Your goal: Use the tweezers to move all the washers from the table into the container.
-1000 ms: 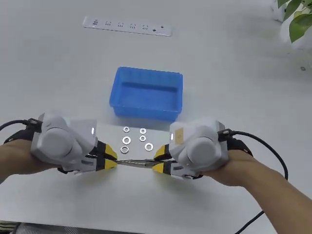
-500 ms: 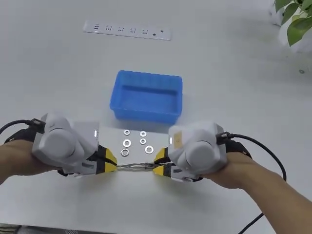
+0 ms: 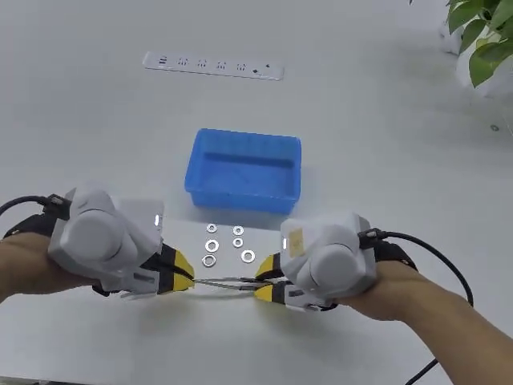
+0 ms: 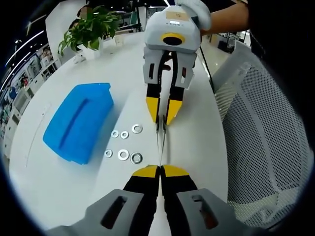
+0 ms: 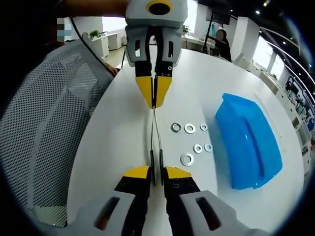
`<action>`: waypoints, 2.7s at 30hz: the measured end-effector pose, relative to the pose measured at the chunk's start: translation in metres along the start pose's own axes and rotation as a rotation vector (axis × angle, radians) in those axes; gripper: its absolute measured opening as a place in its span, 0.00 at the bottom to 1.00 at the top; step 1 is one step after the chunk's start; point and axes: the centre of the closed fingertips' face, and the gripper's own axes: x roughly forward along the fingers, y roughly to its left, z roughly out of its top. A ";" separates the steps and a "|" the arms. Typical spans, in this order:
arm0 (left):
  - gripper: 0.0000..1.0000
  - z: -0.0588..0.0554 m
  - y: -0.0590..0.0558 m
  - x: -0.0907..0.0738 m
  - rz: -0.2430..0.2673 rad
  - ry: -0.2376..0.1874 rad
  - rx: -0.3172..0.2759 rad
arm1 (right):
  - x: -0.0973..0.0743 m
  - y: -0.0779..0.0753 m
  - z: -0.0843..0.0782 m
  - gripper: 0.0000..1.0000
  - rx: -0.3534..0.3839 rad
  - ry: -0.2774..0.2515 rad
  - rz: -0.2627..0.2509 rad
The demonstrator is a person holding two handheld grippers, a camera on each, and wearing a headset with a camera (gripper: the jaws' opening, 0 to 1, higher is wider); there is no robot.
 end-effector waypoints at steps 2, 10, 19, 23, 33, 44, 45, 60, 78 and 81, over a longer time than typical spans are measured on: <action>0.05 0.001 -0.001 -0.002 -0.002 0.000 -0.001 | 0.000 -0.001 0.000 0.14 -0.007 0.000 -0.006; 0.05 0.005 0.000 -0.005 0.001 0.003 0.009 | 0.000 -0.001 0.006 0.15 -0.019 -0.010 -0.005; 0.05 0.013 0.000 -0.011 -0.001 -0.004 0.022 | 0.006 0.001 0.009 0.15 -0.038 -0.008 0.000; 0.05 0.018 0.000 -0.014 -0.001 -0.010 0.031 | 0.006 0.002 0.011 0.13 -0.040 -0.013 0.001; 0.05 0.043 -0.004 -0.022 -0.004 -0.044 0.054 | 0.000 0.002 0.012 0.10 -0.022 -0.026 -0.014; 0.05 0.071 -0.007 -0.036 0.002 -0.082 0.088 | -0.011 -0.001 0.022 0.08 -0.002 -0.049 -0.040; 0.05 0.073 -0.007 -0.037 0.004 -0.083 0.093 | -0.011 -0.002 0.023 0.08 0.001 -0.052 -0.042; 0.05 0.089 -0.010 -0.039 -0.013 -0.114 0.122 | -0.006 0.002 0.033 0.08 0.029 -0.091 -0.048; 0.05 0.096 -0.019 -0.026 -0.059 -0.127 0.138 | 0.000 0.009 0.028 0.08 0.042 -0.100 -0.035; 0.06 0.095 -0.019 -0.025 -0.064 -0.123 0.145 | 0.000 0.009 0.028 0.08 0.043 -0.104 -0.035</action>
